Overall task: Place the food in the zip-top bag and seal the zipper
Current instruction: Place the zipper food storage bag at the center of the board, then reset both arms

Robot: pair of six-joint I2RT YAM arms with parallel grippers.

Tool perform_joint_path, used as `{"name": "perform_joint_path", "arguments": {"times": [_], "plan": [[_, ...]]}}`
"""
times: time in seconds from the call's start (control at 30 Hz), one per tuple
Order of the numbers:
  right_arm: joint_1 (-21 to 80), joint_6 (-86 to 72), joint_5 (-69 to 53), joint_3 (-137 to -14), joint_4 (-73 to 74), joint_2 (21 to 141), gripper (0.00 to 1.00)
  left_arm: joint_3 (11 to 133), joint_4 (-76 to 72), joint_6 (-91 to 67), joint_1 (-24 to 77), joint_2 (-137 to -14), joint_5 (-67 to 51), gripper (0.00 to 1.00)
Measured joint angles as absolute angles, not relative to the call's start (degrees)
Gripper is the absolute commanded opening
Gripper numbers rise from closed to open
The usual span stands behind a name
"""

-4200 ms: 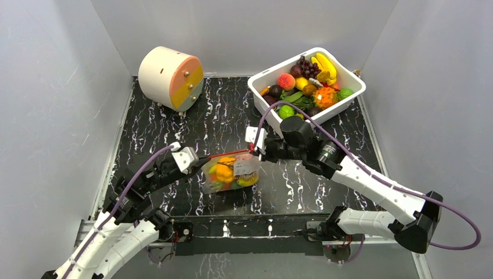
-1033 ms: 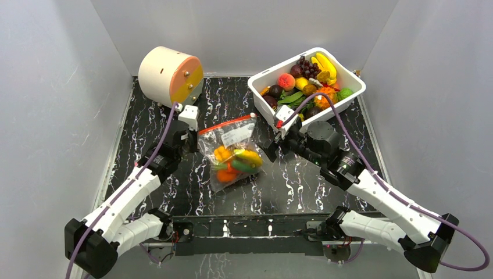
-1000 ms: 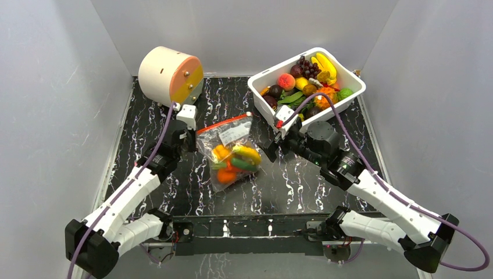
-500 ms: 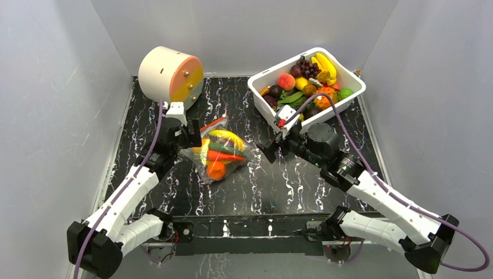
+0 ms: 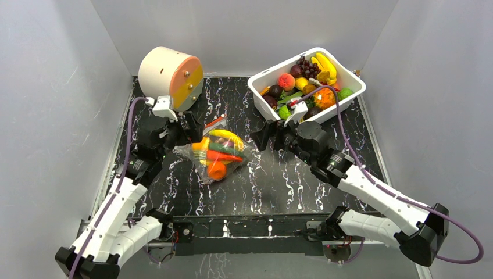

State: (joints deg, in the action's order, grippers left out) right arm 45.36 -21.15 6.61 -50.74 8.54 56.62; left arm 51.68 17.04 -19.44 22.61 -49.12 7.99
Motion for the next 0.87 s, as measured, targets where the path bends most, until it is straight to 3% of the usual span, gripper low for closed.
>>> {"name": "perform_joint_path", "arguments": {"times": [0.43, 0.87], "plan": [[45.4, -32.1, 14.3, -49.6, 6.8, 56.3, 0.98, 50.0, 16.3, -22.6, 22.6, -36.5, -1.9, 0.98], [45.4, -33.1, 12.3, -49.6, 7.1, 56.4, 0.98, 46.4, 16.9, -23.6, 22.6, -36.7, -1.9, 0.98]]}}
